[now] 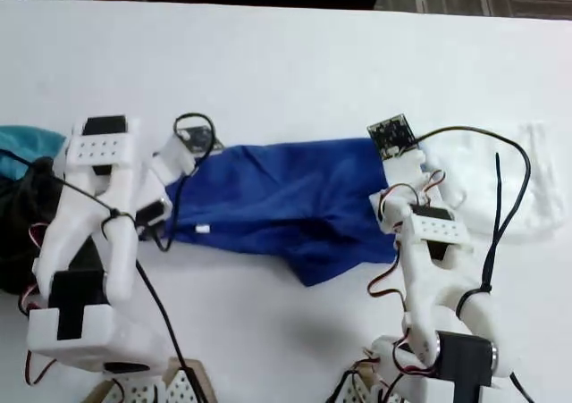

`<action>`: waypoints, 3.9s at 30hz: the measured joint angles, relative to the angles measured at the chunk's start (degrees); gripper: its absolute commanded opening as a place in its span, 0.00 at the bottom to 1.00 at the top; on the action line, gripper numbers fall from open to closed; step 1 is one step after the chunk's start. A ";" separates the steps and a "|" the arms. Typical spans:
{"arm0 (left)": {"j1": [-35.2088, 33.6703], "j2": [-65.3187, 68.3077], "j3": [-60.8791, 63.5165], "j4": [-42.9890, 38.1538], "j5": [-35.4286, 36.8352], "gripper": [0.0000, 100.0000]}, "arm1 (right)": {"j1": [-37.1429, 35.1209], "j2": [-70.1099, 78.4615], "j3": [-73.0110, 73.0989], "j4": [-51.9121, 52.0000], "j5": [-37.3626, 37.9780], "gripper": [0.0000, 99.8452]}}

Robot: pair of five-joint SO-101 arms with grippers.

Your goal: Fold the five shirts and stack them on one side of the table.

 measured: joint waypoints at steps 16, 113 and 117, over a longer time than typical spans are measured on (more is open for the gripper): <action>-2.64 1.32 1.76 -5.45 0.00 0.19 | 0.00 0.00 0.00 0.00 0.00 0.02; 1.14 8.97 4.84 -7.03 2.11 0.03 | 0.00 0.00 0.00 0.00 0.00 0.02; -0.88 8.97 -1.85 -2.64 1.14 0.03 | 0.00 0.00 0.00 0.00 0.00 0.02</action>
